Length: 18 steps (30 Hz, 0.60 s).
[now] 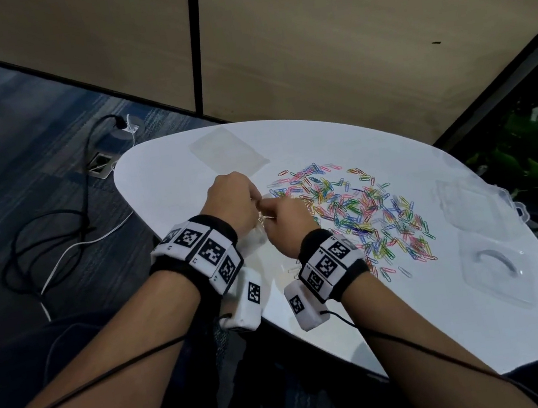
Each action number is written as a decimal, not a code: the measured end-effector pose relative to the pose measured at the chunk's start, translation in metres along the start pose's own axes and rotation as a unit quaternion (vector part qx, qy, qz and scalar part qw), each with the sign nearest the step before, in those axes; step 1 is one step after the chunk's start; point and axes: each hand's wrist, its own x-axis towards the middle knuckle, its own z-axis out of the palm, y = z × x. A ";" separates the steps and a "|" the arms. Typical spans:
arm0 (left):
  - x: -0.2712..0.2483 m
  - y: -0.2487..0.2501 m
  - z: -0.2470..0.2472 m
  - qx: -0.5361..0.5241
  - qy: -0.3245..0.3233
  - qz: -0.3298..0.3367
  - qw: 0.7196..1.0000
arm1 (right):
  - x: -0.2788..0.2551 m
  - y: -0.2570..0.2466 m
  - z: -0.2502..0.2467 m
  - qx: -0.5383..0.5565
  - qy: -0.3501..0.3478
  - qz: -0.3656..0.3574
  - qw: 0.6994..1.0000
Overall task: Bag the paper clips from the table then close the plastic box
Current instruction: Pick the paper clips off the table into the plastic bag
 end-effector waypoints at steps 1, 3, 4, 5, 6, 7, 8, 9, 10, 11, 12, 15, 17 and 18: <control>0.000 0.000 -0.001 -0.002 0.003 0.000 1.000 | 0.001 0.001 -0.003 0.025 -0.007 -0.011 1.000; 0.000 0.000 -0.002 -0.003 0.008 0.001 1.000 | 0.002 0.008 -0.012 0.126 0.027 -0.004 0.992; 0.000 -0.001 -0.003 -0.003 0.013 0.001 1.000 | 0.002 0.014 -0.018 0.161 0.072 0.019 0.984; 0.001 -0.001 -0.003 -0.004 0.017 0.000 1.000 | 0.003 0.021 -0.024 0.161 0.127 0.048 0.978; 0.001 -0.001 -0.003 -0.004 0.018 0.001 1.000 | 0.004 0.030 -0.030 0.126 0.167 0.081 0.974; 0.001 -0.002 -0.003 -0.002 0.018 0.000 1.000 | 0.004 0.041 -0.035 0.068 0.174 0.118 0.975; 0.001 -0.002 -0.002 0.000 0.016 0.000 1.000 | 0.005 0.054 -0.037 -0.002 0.139 0.153 0.978; 0.002 -0.002 -0.002 0.002 0.016 -0.001 1.000 | 0.006 0.067 -0.036 -0.071 0.074 0.181 0.978; 0.002 -0.001 -0.002 0.003 0.014 -0.001 1.000 | 0.006 0.080 -0.034 -0.118 0.008 0.199 0.973; 0.002 -0.001 -0.002 0.004 0.013 -0.001 1.000 | 0.006 0.092 -0.029 -0.148 -0.049 0.204 0.967; 0.002 -0.001 -0.002 0.005 0.011 0.000 1.000 | 0.005 0.102 -0.022 -0.167 -0.089 0.197 0.962; 0.002 -0.003 -0.003 0.012 0.006 0.003 1.000 | 0.001 0.119 0.000 -0.220 -0.104 0.131 0.961; 0.002 -0.002 -0.003 0.014 0.005 0.004 1.000 | 0.000 0.125 0.012 -0.251 -0.052 0.103 0.961; 0.002 -0.002 -0.003 0.015 0.004 0.005 1.000 | 0.000 0.127 0.015 -0.260 -0.026 0.099 0.960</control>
